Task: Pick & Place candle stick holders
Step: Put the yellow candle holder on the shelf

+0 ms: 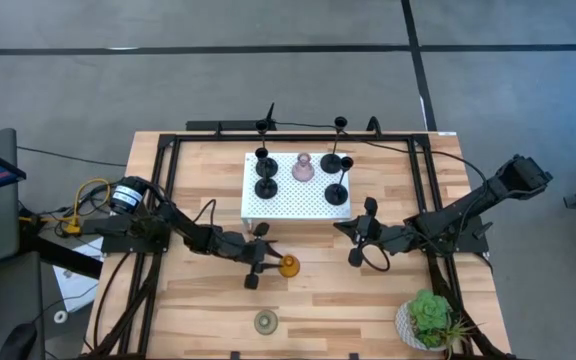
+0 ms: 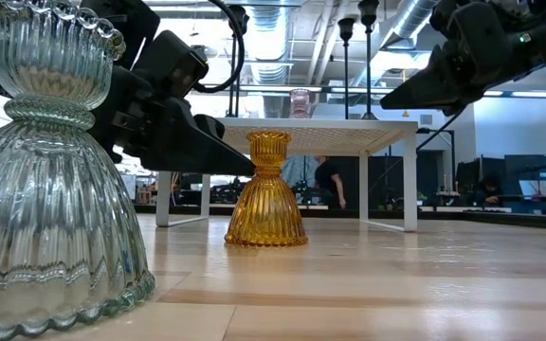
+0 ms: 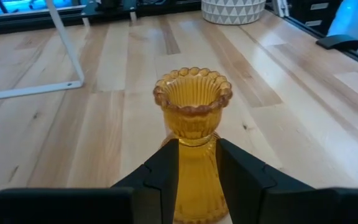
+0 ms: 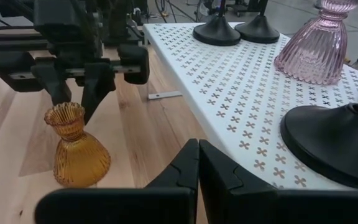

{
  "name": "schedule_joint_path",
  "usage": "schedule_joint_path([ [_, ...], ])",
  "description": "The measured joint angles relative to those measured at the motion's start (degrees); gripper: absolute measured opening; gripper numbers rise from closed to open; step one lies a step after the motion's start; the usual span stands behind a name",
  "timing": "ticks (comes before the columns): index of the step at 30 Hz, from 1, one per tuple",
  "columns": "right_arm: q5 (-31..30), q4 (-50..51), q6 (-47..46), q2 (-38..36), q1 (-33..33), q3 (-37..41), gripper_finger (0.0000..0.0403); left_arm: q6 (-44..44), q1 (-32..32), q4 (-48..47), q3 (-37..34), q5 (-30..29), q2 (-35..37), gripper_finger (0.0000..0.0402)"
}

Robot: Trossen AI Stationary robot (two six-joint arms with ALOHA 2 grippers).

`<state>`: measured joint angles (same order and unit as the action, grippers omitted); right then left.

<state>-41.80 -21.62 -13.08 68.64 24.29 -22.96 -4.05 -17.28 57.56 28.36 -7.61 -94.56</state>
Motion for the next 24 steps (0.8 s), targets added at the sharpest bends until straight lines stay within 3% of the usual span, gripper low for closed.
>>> schedule_joint_path([
  [10, 0.0, 0.1, 0.0, 0.0, 0.0, 0.0, 0.0000, 3.2, 1.4, 0.0, 0.3, 1.3, 0.0, 0.0116],
  [24, 0.0, 0.2, 0.0, 0.0, 0.0, 0.0, 0.0000, 4.3, 1.6, 0.0, 1.3, 2.0, 0.0, 0.0254],
])
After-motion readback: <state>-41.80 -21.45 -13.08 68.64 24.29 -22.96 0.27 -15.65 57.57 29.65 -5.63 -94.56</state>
